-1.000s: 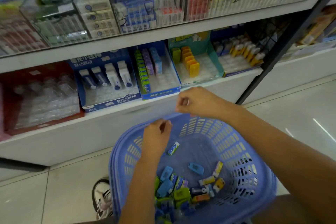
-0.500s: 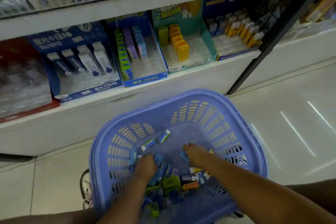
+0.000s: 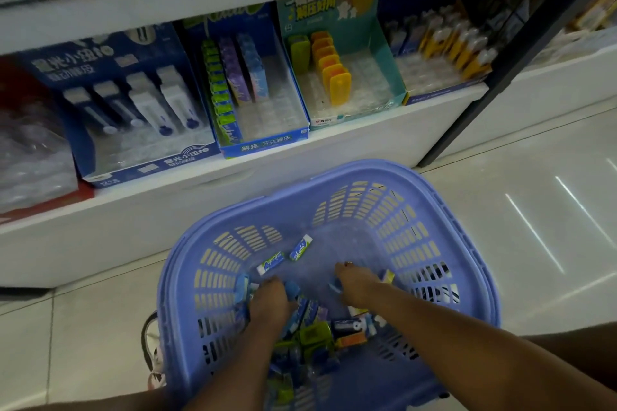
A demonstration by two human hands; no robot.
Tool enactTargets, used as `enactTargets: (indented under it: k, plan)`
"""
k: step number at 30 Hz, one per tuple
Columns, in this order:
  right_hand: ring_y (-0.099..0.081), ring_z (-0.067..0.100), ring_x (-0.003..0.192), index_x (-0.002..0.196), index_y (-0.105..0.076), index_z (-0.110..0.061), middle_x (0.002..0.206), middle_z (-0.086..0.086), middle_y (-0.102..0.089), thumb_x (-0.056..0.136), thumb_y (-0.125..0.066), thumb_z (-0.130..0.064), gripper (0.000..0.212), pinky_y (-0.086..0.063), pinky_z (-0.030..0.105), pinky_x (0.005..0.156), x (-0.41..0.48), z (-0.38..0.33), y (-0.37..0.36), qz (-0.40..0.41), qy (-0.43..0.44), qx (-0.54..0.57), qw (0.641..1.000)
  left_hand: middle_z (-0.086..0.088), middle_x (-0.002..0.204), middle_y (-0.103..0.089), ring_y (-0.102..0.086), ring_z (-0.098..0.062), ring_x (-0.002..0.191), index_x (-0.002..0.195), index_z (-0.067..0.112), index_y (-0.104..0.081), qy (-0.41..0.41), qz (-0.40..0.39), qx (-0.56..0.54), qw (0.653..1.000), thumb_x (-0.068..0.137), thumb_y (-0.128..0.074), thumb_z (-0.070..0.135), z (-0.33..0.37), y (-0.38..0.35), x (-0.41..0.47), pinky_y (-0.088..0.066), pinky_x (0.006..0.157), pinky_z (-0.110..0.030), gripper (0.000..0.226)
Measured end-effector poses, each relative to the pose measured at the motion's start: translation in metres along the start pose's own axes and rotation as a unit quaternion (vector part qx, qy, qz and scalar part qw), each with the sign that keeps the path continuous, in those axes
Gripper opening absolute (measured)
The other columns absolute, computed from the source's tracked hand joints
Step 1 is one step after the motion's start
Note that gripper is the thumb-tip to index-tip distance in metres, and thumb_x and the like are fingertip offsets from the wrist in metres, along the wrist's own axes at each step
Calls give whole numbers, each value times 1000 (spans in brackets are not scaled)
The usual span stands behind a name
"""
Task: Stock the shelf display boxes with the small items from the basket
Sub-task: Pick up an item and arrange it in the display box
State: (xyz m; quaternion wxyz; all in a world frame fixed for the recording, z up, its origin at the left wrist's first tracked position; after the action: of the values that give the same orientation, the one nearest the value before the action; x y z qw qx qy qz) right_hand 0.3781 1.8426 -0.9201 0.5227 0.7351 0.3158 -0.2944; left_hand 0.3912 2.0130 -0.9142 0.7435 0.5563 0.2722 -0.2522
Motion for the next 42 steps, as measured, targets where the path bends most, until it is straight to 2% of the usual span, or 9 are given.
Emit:
enactTargets:
  k: [2, 5, 9, 13, 17, 21, 25, 36, 42]
  plan:
    - [-53, 23, 77, 117, -50, -9, 77, 1, -51, 97, -48, -29, 29, -38, 31, 67, -12, -9, 12, -39, 19, 111, 993, -15, 110, -65, -63, -29, 97, 112, 4, -58, 8, -4, -58, 998, 86, -62, 28, -1, 2, -1, -52, 80, -39, 35]
    - [-46, 15, 55, 101, -60, 1, 76, 19, -55, 98, -43, -22, 28, -42, 31, 67, -35, -30, 38, -130, 42, 175, 975, -17, 98, -67, -62, -28, 86, 102, 4, -65, -4, 9, -180, 984, 90, -57, 26, 14, 19, 0, -45, 69, -32, 26]
    - [-46, 14, 55, 96, -51, -2, 78, 14, -57, 101, -39, -18, 20, -43, 20, 54, -74, -48, 93, -150, 49, 258, 953, -11, 66, -56, -51, -19, 63, 68, 9, -57, -54, -5, -278, 959, 94, -53, 21, 57, 59, -1, -38, 64, -29, 29]
    - [-54, 18, 65, 108, -52, 4, 87, 17, -61, 100, -40, -10, 20, -49, 19, 59, -115, -58, 165, -93, 117, 370, 917, -11, 65, -58, -54, -13, 54, 68, 10, -60, -98, -14, -411, 906, 95, -52, 12, 97, 102, -27, -48, 47, -20, 28]
    - [-56, 11, 62, 110, -57, 1, 77, 2, -58, 96, -48, -8, 19, -48, 13, 56, -153, -54, 240, 29, 184, 438, 880, -2, 64, -63, -56, -5, 47, 80, 10, -65, -131, -24, -535, 834, 95, -47, 14, 129, 153, -66, -51, 49, -18, 24]
    - [-56, 0, 51, 103, -60, -1, 69, 3, -62, 88, -65, -16, 22, -47, 13, 54, -187, -21, 332, 339, 180, 415, 825, 4, 54, -49, -38, -8, 43, 90, 9, -69, -159, -22, -649, 744, 97, -38, 25, 149, 198, -94, -37, 46, -19, 35]
    - [-65, 14, 84, 113, -62, -5, 101, 10, -68, 85, -69, -20, 32, -54, 24, 77, -202, -1, 388, 524, 133, 316, 780, 5, 51, -44, -35, -6, 42, 101, 5, -65, -190, -53, -729, 655, 101, -32, 31, 161, 217, -110, -35, 41, -18, 41]
    - [-54, 30, 117, 118, -66, -10, 123, 15, -61, 89, -59, -15, 30, -40, 32, 98, -135, -50, 446, 517, 115, 9, 848, 5, 55, -44, -35, -6, 46, 110, 4, -62, -157, -59, -765, 622, 100, -33, 34, 150, 211, -99, -34, 46, -18, 42]
    - [-54, 30, 114, 102, -59, -13, 123, 16, -59, 92, -48, -13, 14, -40, 20, 71, -101, -55, 446, 448, 79, -42, 890, 5, 56, -44, -37, -6, 47, 112, 4, -62, -157, -62, -763, 624, 100, -34, 33, 153, 213, -94, -34, 48, -18, 42]
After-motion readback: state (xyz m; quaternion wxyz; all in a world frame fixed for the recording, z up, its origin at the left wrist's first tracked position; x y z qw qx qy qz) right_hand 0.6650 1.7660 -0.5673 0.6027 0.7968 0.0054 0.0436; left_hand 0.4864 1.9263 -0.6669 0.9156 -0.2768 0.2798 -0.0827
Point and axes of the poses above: each hand's wrist, its own x-axis towards the middle knuckle, its own y-axis out of the back of the hand, z = x × y, the point moved 10 cm from there along x, towards the middle knuckle
